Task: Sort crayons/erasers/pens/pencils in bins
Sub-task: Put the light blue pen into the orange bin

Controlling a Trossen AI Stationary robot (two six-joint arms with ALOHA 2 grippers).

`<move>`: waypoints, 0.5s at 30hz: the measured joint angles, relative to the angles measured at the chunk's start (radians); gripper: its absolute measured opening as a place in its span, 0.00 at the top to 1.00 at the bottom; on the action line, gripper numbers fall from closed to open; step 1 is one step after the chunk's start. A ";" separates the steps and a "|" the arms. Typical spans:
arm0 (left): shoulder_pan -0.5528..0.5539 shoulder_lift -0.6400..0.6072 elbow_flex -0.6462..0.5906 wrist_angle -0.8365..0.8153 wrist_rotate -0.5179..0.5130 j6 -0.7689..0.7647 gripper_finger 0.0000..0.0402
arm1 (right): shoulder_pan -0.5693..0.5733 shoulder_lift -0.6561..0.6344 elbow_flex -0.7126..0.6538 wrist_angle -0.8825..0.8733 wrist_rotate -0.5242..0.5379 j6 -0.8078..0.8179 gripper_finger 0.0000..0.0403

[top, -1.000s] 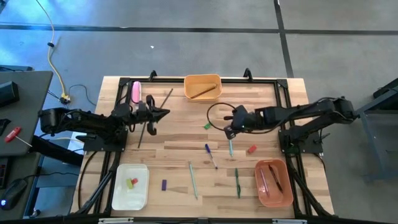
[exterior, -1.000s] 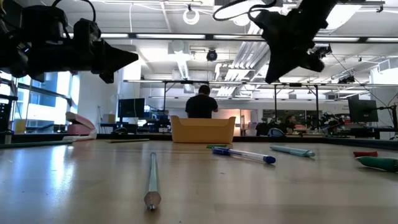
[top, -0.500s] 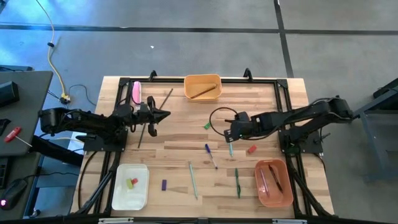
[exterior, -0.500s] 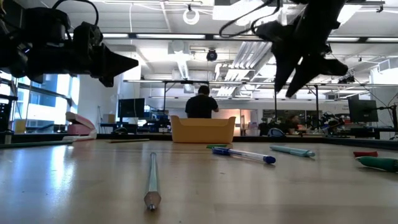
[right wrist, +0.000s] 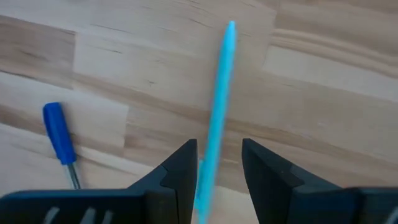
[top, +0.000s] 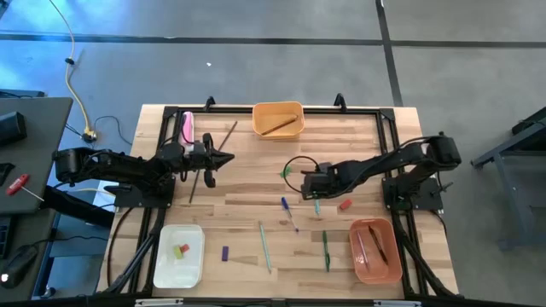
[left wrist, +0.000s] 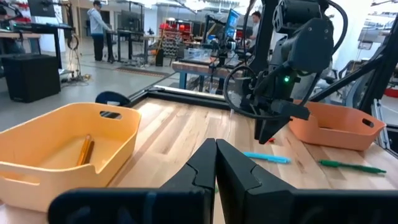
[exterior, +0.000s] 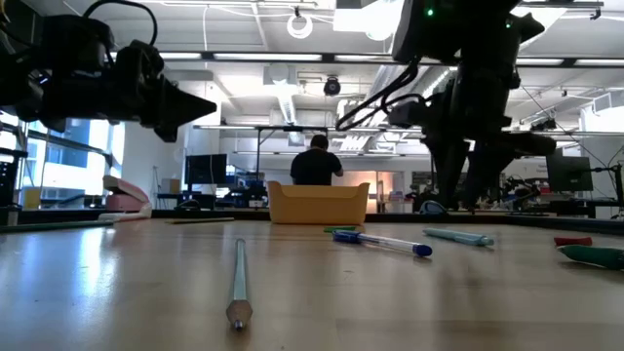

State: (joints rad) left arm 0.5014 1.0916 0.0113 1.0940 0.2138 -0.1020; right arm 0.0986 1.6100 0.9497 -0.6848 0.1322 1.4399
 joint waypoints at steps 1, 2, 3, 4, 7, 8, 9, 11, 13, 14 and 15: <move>0.000 0.000 0.000 -0.005 0.000 0.000 1.00 | 0.000 0.011 0.000 0.017 0.004 0.000 0.71; 0.000 0.000 0.000 -0.007 0.000 -0.001 1.00 | 0.000 0.021 0.000 0.033 0.006 0.000 0.71; 0.000 0.000 0.000 -0.007 0.000 -0.002 1.00 | 0.000 0.031 0.000 0.045 0.007 0.000 0.71; 0.000 0.000 0.000 -0.006 0.000 -0.002 1.00 | 0.000 0.042 0.000 0.051 0.009 0.000 0.71; 0.000 0.000 0.000 -0.013 0.000 0.001 1.00 | 0.000 0.075 0.000 0.054 0.017 0.000 0.71; 0.000 0.000 0.000 -0.020 0.000 0.001 1.00 | 0.000 0.085 0.000 0.055 0.020 0.000 0.71; 0.000 0.000 0.000 -0.031 0.000 0.000 1.00 | 0.000 0.094 0.000 0.055 0.020 0.000 0.71; -0.004 0.000 0.000 -0.059 0.000 -0.004 1.00 | 0.000 0.111 0.000 0.055 0.020 0.000 0.71; -0.018 0.000 0.000 -0.080 -0.011 -0.002 1.00 | 0.000 0.127 0.001 0.054 0.023 0.000 0.71; -0.027 0.000 0.000 -0.081 -0.016 0.007 1.00 | 0.000 0.130 0.002 0.053 0.024 0.000 0.71; -0.035 0.000 0.000 -0.079 -0.019 0.012 1.00 | 0.000 0.136 0.003 0.053 0.027 0.000 0.72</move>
State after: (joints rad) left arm 0.4663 1.0920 0.0113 1.0153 0.1944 -0.0898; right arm 0.0982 1.7461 0.9528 -0.6320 0.1592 1.4401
